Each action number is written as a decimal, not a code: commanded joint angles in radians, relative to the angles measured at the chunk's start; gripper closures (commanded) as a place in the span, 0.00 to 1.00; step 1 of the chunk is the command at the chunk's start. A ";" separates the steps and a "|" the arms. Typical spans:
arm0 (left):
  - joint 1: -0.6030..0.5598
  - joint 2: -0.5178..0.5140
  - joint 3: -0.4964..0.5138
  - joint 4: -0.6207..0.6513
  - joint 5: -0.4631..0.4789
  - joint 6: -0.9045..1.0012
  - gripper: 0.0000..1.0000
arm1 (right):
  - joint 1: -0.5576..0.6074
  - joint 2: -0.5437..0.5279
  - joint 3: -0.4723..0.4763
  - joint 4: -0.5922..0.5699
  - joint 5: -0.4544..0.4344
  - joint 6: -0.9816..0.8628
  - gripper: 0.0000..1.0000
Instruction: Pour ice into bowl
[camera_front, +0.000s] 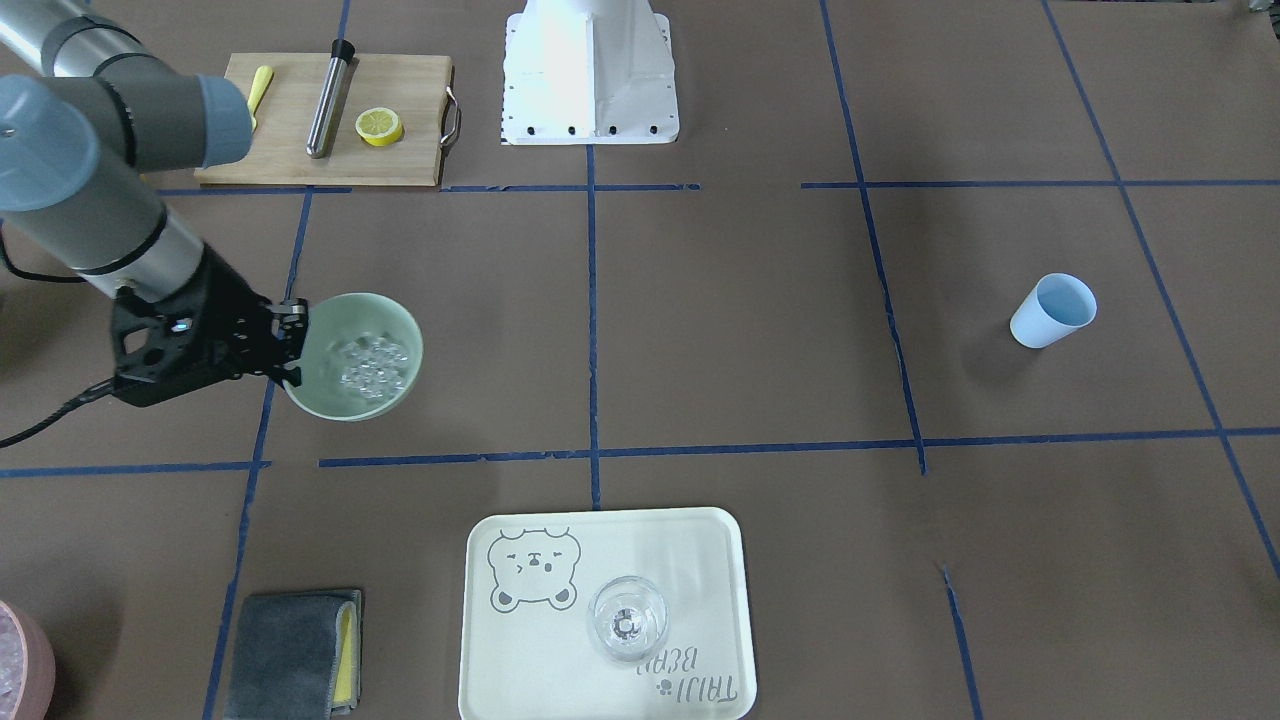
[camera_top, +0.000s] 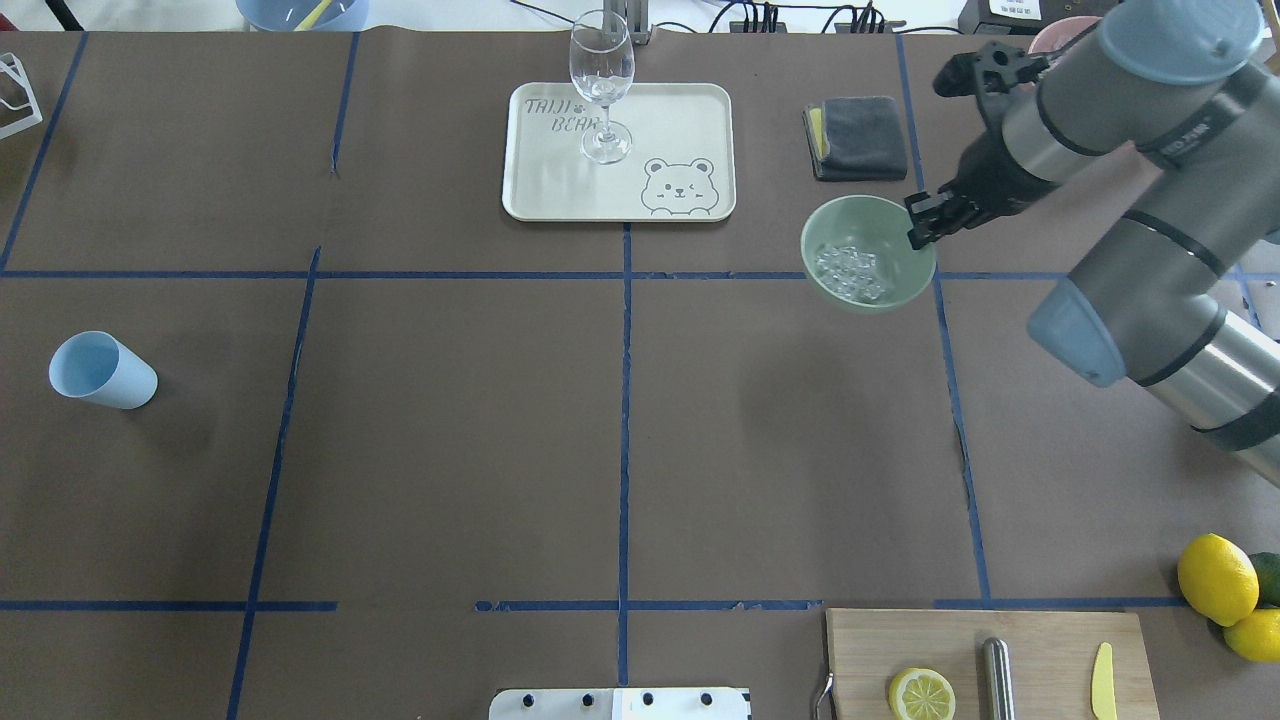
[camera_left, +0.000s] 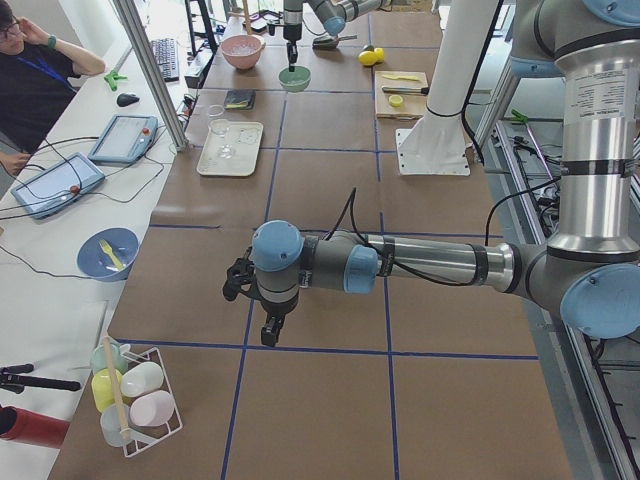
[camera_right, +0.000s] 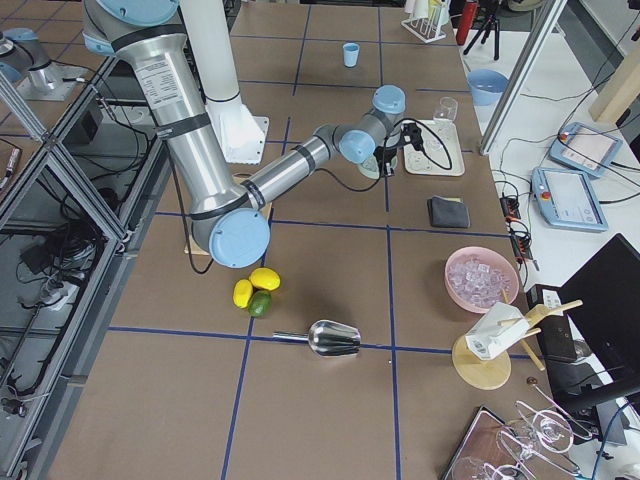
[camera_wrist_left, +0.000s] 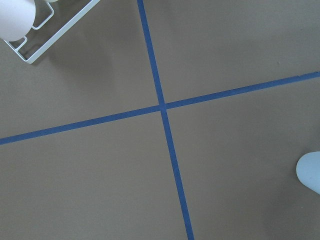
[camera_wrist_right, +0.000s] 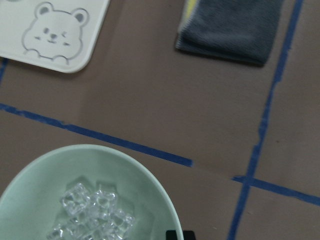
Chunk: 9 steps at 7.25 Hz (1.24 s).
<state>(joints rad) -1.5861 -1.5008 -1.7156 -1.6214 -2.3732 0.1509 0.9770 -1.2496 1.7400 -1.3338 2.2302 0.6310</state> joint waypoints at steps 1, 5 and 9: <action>0.000 0.001 -0.002 0.000 -0.004 0.001 0.00 | 0.046 -0.233 -0.014 0.214 0.025 -0.054 1.00; 0.000 -0.001 -0.002 -0.003 -0.006 0.001 0.00 | 0.046 -0.384 -0.221 0.621 0.026 -0.059 1.00; 0.000 -0.001 -0.002 -0.005 -0.006 0.001 0.00 | 0.046 -0.370 -0.235 0.654 0.026 -0.057 0.01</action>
<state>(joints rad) -1.5861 -1.5018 -1.7181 -1.6255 -2.3792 0.1519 1.0209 -1.6266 1.4981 -0.6848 2.2576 0.5723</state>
